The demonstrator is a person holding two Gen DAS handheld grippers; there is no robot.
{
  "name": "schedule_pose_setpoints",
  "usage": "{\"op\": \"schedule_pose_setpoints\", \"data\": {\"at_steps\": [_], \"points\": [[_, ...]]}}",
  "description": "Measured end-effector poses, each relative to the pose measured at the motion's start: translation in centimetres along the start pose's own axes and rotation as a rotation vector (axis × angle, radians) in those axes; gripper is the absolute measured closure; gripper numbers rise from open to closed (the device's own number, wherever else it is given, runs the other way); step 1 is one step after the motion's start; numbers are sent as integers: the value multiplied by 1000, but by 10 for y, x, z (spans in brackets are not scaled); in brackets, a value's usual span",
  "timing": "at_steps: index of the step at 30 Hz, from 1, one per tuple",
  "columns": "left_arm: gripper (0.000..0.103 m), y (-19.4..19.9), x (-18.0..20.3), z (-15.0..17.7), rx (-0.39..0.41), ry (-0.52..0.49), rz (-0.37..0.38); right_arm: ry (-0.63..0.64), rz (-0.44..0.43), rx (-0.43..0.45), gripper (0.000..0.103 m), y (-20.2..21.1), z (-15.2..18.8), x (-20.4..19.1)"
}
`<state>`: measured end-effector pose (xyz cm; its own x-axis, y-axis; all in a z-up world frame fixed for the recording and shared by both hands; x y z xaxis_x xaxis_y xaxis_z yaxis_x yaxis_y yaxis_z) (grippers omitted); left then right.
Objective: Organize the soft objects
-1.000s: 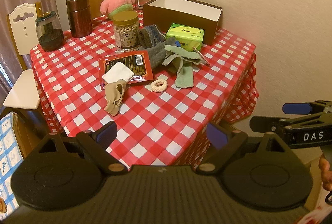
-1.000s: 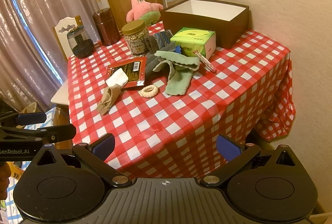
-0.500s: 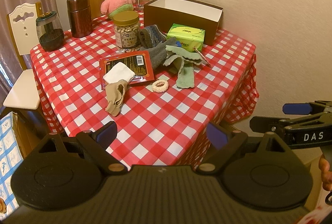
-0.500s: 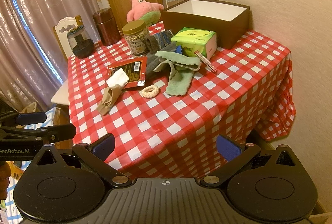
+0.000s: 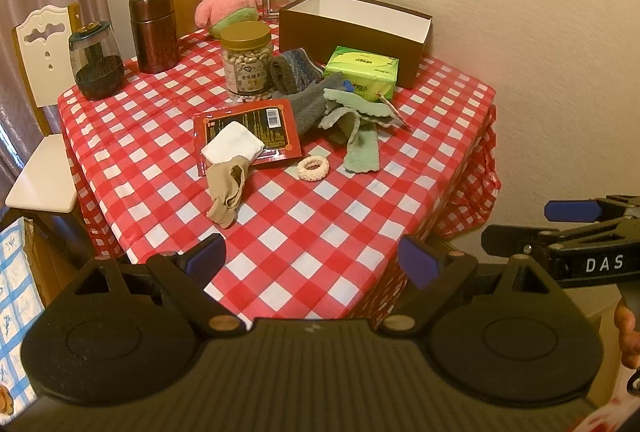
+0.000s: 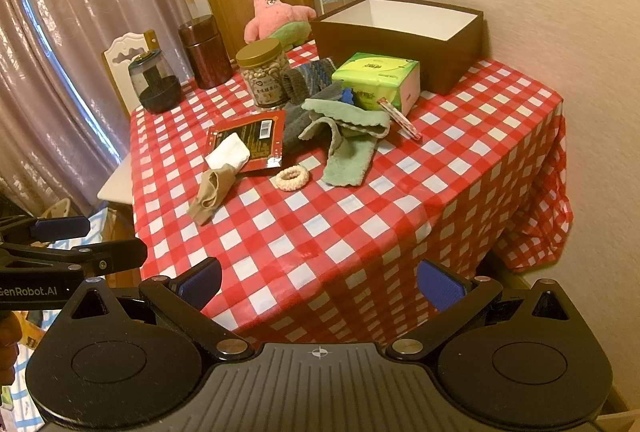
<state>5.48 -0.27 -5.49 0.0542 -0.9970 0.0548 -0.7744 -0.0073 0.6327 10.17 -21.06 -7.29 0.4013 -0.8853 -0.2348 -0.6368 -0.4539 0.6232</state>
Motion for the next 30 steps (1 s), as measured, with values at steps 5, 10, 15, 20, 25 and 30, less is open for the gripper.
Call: {"op": "schedule_pose_setpoints", "data": {"at_steps": [5,10,15,20,25,30], "points": [[11,1,0,0,1,0,0,0,0,1,0,-4,-3,-2],[11,2,0,1,1,0,0,-1,1,1,0,-8,-5,-5],[11,-1,-2,-3,0,0,0,-1,2,1,0,-11,-8,-7],[11,-1,-2,-4,1,0,0,-3,-1,0,0,-3,-4,-4],[11,-7,0,-7,-4,-5,9,-9,-9,-6,0,-8,-5,-8],[11,-7,-17,-8,-7,-1,10,-21,-24,1,0,-32,-5,-21]]}}
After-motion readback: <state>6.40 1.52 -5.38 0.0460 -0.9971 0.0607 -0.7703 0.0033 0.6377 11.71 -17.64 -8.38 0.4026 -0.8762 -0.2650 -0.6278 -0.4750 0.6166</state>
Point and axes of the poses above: each gripper's, at about its wrist camera, not at the fingertips, and y roughly against the way its jaws point, x to its right, z to its underside, the point moved 7 cm from there along -y, roughly the way its jaws point, and after that the axes turned 9 degrees about x, right-handed, at the moved point
